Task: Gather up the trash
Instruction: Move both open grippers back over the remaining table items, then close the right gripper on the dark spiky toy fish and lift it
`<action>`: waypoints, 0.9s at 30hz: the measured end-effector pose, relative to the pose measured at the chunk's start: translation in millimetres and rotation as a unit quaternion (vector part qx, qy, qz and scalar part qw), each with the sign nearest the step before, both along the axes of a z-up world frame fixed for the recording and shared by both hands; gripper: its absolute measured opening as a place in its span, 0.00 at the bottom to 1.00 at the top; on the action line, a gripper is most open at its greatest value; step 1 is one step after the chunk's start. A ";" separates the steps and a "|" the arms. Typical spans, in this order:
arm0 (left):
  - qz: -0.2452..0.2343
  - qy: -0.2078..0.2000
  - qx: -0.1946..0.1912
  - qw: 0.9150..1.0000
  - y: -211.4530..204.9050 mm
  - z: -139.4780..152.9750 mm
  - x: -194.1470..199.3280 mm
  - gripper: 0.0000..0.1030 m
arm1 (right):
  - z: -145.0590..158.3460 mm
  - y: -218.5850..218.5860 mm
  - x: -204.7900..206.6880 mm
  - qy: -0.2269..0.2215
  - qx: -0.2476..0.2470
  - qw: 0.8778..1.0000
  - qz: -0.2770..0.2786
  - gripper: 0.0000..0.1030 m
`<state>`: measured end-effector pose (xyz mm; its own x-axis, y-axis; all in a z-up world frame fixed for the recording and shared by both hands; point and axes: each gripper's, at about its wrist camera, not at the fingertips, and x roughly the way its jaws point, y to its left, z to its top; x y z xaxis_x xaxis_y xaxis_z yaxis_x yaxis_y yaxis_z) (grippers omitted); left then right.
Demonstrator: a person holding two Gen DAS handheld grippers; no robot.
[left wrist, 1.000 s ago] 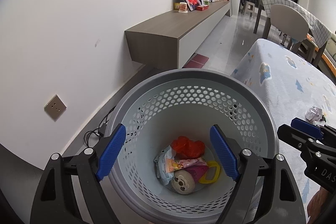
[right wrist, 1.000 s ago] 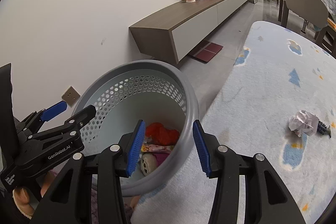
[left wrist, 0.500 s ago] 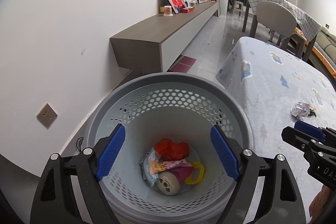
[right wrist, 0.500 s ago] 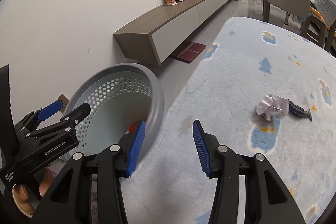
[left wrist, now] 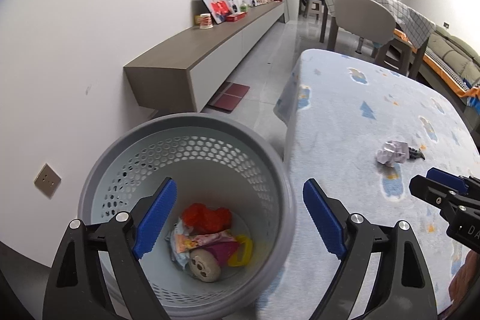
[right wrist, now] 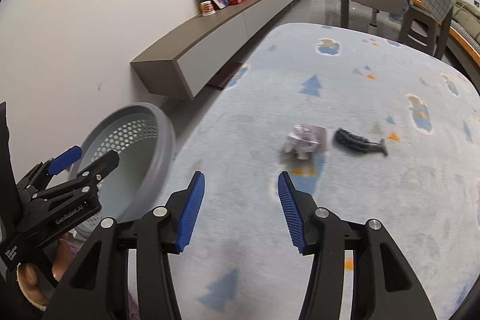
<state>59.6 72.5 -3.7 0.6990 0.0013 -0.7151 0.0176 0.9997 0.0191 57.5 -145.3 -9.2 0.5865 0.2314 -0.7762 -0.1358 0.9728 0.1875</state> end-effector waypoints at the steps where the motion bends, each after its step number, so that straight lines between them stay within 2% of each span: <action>1: -0.004 0.001 0.000 1.000 -4.1 -0.5 0.3 0.82 | 0.5 -5.9 -0.4 0.000 -0.005 1.000 -0.004 0.48; 12: -0.048 0.008 0.002 0.999 -47.9 -5.2 1.7 0.84 | -6.3 -71.7 2.1 0.007 -0.047 0.998 -0.052 0.51; 21: -0.076 0.009 -0.005 0.997 -68.3 -7.4 -0.7 0.84 | -25.9 -92.4 27.5 0.022 -0.076 0.996 -0.045 0.51; 27: -0.086 0.017 -0.007 0.996 -76.4 -11.4 3.3 0.84 | -34.2 -96.0 53.7 0.024 -0.078 0.997 -0.019 0.51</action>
<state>63.0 -4.0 -15.0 0.6634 -0.1265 -0.7375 0.1900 0.9818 0.0025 111.2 -241.3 -43.4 0.5537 0.0848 -0.8284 -0.0931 0.9949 0.0396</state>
